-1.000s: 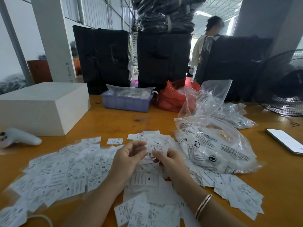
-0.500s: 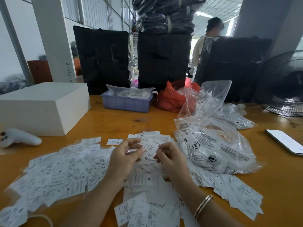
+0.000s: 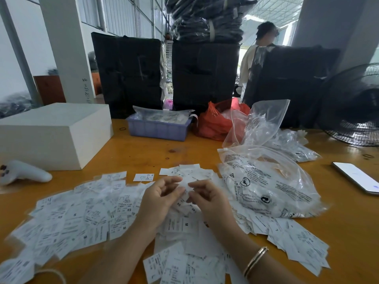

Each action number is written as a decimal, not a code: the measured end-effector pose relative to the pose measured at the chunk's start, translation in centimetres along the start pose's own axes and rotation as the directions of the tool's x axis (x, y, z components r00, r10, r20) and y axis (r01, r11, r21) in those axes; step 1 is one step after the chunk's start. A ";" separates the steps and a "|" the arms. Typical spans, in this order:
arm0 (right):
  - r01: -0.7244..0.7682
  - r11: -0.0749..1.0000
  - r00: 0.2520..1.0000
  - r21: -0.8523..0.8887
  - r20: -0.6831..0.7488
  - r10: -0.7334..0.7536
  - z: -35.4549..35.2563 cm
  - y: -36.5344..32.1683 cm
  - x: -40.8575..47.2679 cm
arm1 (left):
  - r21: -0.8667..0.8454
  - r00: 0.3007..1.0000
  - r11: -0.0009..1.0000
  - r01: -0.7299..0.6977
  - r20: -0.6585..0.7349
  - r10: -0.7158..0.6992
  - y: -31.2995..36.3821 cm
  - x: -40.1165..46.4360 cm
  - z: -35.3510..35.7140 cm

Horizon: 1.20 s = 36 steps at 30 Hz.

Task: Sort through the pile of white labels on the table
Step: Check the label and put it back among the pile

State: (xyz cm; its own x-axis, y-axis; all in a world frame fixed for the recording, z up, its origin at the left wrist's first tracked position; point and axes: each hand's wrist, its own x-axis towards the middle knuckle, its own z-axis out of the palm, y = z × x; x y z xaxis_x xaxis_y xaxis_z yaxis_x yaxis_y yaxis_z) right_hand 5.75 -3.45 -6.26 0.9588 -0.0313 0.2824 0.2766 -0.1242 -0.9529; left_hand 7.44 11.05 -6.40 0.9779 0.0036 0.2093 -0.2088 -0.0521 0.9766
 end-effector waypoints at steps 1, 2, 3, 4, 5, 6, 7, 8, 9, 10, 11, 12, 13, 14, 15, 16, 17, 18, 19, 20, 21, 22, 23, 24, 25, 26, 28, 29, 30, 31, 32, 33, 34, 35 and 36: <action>-0.006 1.000 1.000 0.023 -0.024 0.006 -0.1 0.1 0.1 | 0.007 1.000 1.000 0.006 0.025 -0.006 0.0 0.0 -0.1; -0.015 0.999 0.998 0.049 -0.053 0.018 -0.4 0.1 0.2 | 0.012 0.999 1.000 0.012 0.052 -0.013 0.1 0.0 -0.2; -0.024 0.997 0.996 0.074 -0.083 0.030 -0.5 0.2 0.3 | 0.015 0.997 1.000 0.020 0.077 -0.021 0.1 0.1 -0.2; -0.031 0.995 0.994 0.097 -0.106 0.041 -0.7 0.2 0.3 | 0.026 0.995 0.999 0.026 0.096 -0.029 0.2 0.1 -0.3; -0.033 0.993 0.992 0.111 -0.120 0.047 -0.8 0.2 0.4 | 0.052 0.994 0.998 0.029 0.104 -0.034 0.2 0.1 -0.2; -0.030 0.994 0.991 0.107 -0.126 0.043 -0.8 0.2 0.4 | 0.088 0.994 0.996 0.028 0.101 -0.037 0.2 0.1 -0.2; -0.019 0.996 0.992 0.085 -0.125 0.029 -0.7 0.2 0.4 | 0.120 0.995 0.992 0.023 0.095 -0.035 0.3 0.0 -0.1; -0.004 0.999 0.993 0.048 -0.118 0.010 -0.6 0.1 0.3 | 0.139 0.996 0.990 0.015 0.089 -0.027 0.3 0.0 -0.1; 0.012 1.000 0.995 -0.003 -0.100 -0.013 -0.5 0.1 0.2 | 0.148 0.997 0.989 0.002 0.078 -0.014 0.3 0.0 -0.1; 0.032 0.997 0.997 -0.065 -0.072 -0.037 -0.4 0.1 0.2 | 0.153 0.998 0.988 -0.010 0.062 0.001 0.3 -0.1 -0.1; 0.054 0.990 0.998 -0.129 -0.037 -0.060 -0.3 0.1 0.1 | 0.153 0.999 0.988 -0.019 0.048 0.012 0.3 0.0 -0.2; 0.072 0.981 0.997 -0.179 -0.003 -0.074 -0.2 0.1 0.1 | 0.145 0.999 0.989 -0.023 0.038 0.018 0.3 0.0 -0.3; 0.082 0.975 0.997 -0.206 0.024 -0.079 -0.1 0.1 0.0 | 0.136 0.999 0.990 -0.024 0.035 0.019 0.3 0.1 -0.3; 0.086 0.974 0.996 -0.211 0.042 -0.079 -0.1 0.0 0.0 | 0.130 0.999 0.991 -0.026 0.035 0.022 0.3 0.1 -0.3; 0.088 0.974 0.996 -0.209 0.052 -0.079 0.0 0.0 -0.1 | 0.130 0.999 0.991 -0.030 0.034 0.025 0.3 0.1 -0.3; 0.095 0.973 0.995 -0.211 0.057 -0.085 -0.1 -0.1 -0.1 | 0.134 0.999 0.990 -0.034 0.022 0.032 0.4 0.1 -0.3; 0.109 0.970 0.994 -0.218 0.053 -0.100 -0.1 -0.1 -0.1 | 0.147 0.999 0.988 -0.040 -0.009 0.042 0.5 0.1 -0.4; 0.124 0.966 0.992 -0.227 0.037 -0.119 -0.3 -0.2 -0.1 | 0.182 0.996 0.982 -0.049 -0.060 0.061 0.6 0.2 -0.6; 0.136 0.962 0.990 -0.236 0.008 -0.138 -0.5 -0.4 0.0 | 0.241 0.987 0.968 -0.062 -0.130 0.095 0.7 0.3 -1.0; 0.145 0.959 0.987 -0.244 -0.036 -0.158 -0.8 -0.6 0.2 | 0.313 0.968 0.947 -0.076 -0.206 0.146 0.8 0.5 -1.5; 0.149 0.957 0.980 -0.251 -0.095 -0.178 -1.2 -0.9 0.6 | 0.383 0.939 0.920 -0.085 -0.277 0.202 0.9 0.8 -2.2; 0.153 0.955 0.967 -0.255 -0.161 -0.198 -1.7 -1.4 0.9 | 0.440 0.908 0.894 -0.087 -0.334 0.253 0.9 1.0 -2.9; 0.163 0.953 0.947 -0.257 -0.229 -0.224 -2.4 -1.8 1.4 | 0.492 0.880 0.867 -0.085 -0.371 0.297 0.8 1.2 -3.7; 0.181 0.948 0.920 -0.262 -0.297 -0.257 -3.2 -2.3 1.9 | 0.541 0.862 0.838 -0.073 -0.388 0.326 0.6 1.5 -4.3; 0.200 0.939 0.888 -0.279 -0.354 -0.294 -4.1 -2.7 2.4 | 0.587 0.855 0.808 -0.046 -0.396 0.336 0.5 1.7 -4.8; 0.205 0.927 0.859 -0.315 -0.397 -0.324 -5.1 -2.9 3.0 | 0.636 0.857 0.771 -0.004 -0.396 0.331 0.2 1.9 -5.2; 0.141 0.899 0.834 -0.416 -0.439 -0.334 -7.2 -2.8 4.3 | 0.747 0.869 0.660 0.076 -0.374 0.323 -0.3 2.2 -5.6; 0.079 0.881 0.840 -0.466 -0.445 -0.311 -8.2 -2.5 5.0 | 0.798 0.879 0.593 0.110 -0.357 0.317 -0.5 2.2 -5.7; 0.005 0.860 0.851 -0.511 -0.449 -0.271 -9.3 -2.1 5.6 | 0.838 0.891 0.528 0.138 -0.338 0.303 -0.7 2.2 -5.7; -0.072 0.830 0.865 -0.553 -0.449 -0.224 -10.2 -1.6 6.1 | 0.867 0.902 0.472 0.159 -0.322 0.286 -0.7 2.1 -5.6; -0.145 0.783 0.880 -0.604 -0.441 -0.177 -11.1 -1.2 6.4 | 0.889 0.912 0.428 0.165 -0.302 0.278 -0.7 2.1 -5.5; -0.207 0.712 0.898 -0.671 -0.419 -0.133 -12.0 -0.8 6.7 | 0.907 0.919 0.395 0.144 -0.271 0.287 -0.7 2.1 -5.3; -0.257 0.616 0.920 -0.745 -0.384 -0.081 -12.8 -0.5 7.0 | 0.921 0.924 0.377 0.092 -0.220 0.314 -0.7 2.0 -5.0; -0.294 0.507 0.937 -0.810 -0.348 -0.013 -13.4 -0.2 7.1 | 0.927 0.926 0.376 0.006 -0.147 0.347 -0.6 2.0 -4.7; -0.323 0.407 0.943 -0.854 -0.324 0.069 -13.7 0.0 7.2 | 0.916 0.924 0.389 -0.102 -0.058 0.378 -0.5 1.8 -4.3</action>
State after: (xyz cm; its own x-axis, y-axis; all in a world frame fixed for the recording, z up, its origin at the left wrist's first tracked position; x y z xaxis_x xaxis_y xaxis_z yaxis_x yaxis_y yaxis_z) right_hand 11.77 -17.25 -2.70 0.9026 -0.3597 0.2365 -0.2528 -0.8875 -0.3852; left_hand 9.26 15.39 -6.34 0.8235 0.0416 0.5658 -0.1675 -0.9350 0.3126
